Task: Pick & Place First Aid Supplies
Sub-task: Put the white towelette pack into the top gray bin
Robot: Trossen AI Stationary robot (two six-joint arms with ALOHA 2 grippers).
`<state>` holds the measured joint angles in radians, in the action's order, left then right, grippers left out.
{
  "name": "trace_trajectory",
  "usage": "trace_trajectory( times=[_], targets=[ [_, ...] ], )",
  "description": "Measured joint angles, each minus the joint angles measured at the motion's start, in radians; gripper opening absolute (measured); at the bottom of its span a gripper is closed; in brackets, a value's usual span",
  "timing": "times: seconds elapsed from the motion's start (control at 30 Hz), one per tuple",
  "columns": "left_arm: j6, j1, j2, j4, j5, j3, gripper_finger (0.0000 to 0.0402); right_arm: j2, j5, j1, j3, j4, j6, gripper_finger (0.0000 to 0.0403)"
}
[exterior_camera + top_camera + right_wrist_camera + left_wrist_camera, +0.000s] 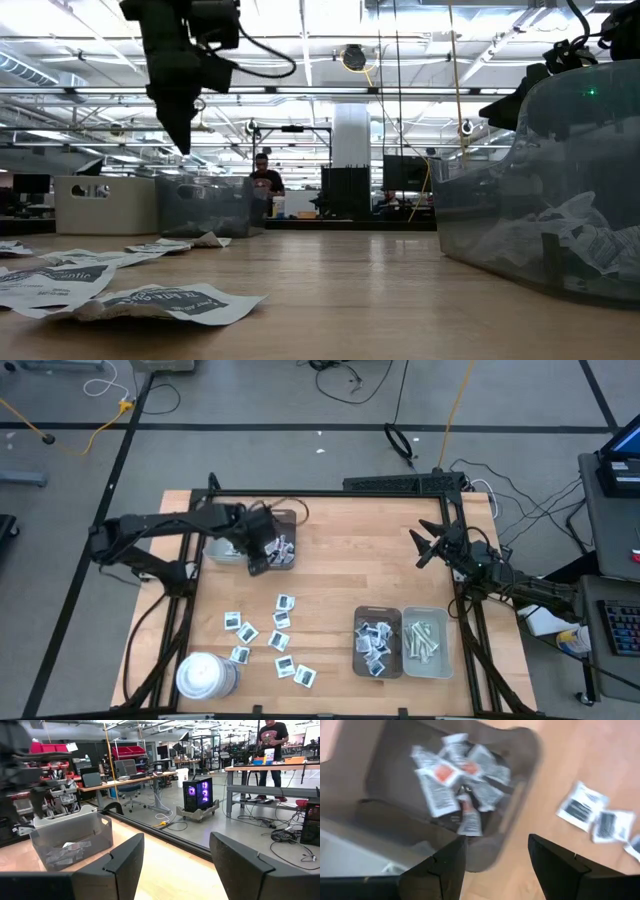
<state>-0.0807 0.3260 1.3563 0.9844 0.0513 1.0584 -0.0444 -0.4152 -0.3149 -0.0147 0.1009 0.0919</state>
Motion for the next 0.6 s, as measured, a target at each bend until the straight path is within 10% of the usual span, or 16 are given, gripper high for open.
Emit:
trace_trajectory(
  times=[0.6],
  targets=[
    [-0.064,-0.324,0.048,0.011,0.090,0.019,0.0218,0.000,0.000,0.000,0.000,0.000,0.000,0.0221]
  ],
)
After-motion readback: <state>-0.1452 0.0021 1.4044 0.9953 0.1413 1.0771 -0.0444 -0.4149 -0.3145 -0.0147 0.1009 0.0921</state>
